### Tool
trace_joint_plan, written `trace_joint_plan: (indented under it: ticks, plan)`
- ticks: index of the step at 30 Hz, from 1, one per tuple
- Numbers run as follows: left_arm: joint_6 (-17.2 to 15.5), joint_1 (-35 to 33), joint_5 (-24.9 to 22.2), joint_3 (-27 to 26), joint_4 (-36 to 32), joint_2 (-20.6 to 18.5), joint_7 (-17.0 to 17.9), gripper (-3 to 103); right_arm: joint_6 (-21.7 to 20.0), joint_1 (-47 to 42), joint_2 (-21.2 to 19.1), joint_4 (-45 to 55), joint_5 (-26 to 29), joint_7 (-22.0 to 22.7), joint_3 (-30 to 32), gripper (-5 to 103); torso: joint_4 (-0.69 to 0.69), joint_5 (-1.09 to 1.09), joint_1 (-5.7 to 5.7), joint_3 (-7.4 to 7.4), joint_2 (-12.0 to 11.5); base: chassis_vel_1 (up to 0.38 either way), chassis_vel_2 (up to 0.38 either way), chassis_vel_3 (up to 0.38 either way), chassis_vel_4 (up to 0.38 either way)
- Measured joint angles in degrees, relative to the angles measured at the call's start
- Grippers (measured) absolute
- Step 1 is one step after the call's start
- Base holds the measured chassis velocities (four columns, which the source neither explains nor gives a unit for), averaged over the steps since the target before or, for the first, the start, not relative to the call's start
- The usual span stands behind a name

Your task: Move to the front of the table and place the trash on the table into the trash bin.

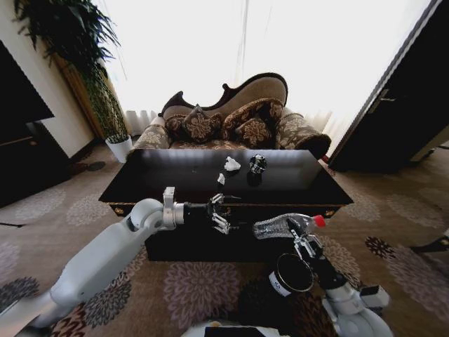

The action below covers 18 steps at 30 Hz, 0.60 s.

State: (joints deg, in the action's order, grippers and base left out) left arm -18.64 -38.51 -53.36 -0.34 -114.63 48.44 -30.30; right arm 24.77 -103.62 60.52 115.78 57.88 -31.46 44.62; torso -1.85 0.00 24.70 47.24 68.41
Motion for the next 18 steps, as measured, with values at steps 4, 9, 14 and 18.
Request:
trace_joint_plan:
  ticks: [4,9,14,18]
  plan:
    - [-0.95,-1.24,-1.66,-2.26,-0.73,0.21,11.0,100,1.38,1.41,0.13,-3.29,-0.21,0.44,1.4,25,-0.01,0.0,0.0,0.01,0.0,0.0,0.0,0.0,0.0]
    - [-0.98,-4.79,-0.44,-8.28,-1.19,-1.53,19.27,100,3.55,0.82,2.09,-3.06,-1.17,0.13,3.01,25,-0.01,0.0,0.0,0.01,0.0,0.0,0.0,0.0,0.0]
    - [-0.4,-8.27,-0.15,-15.33,-1.65,-1.69,18.67,100,4.4,0.22,3.5,-0.34,-1.43,-0.83,4.14,25,0.0,-0.02,0.0,0.0,0.0,0.0,0.0,0.0,0.0]
    - [0.6,-13.05,0.14,-22.32,-2.27,-1.41,16.34,100,5.16,0.11,4.14,0.59,-3.33,-1.29,4.98,25,-0.02,-0.02,0.0,0.0,0.0,0.0,0.0,0.0,0.0]
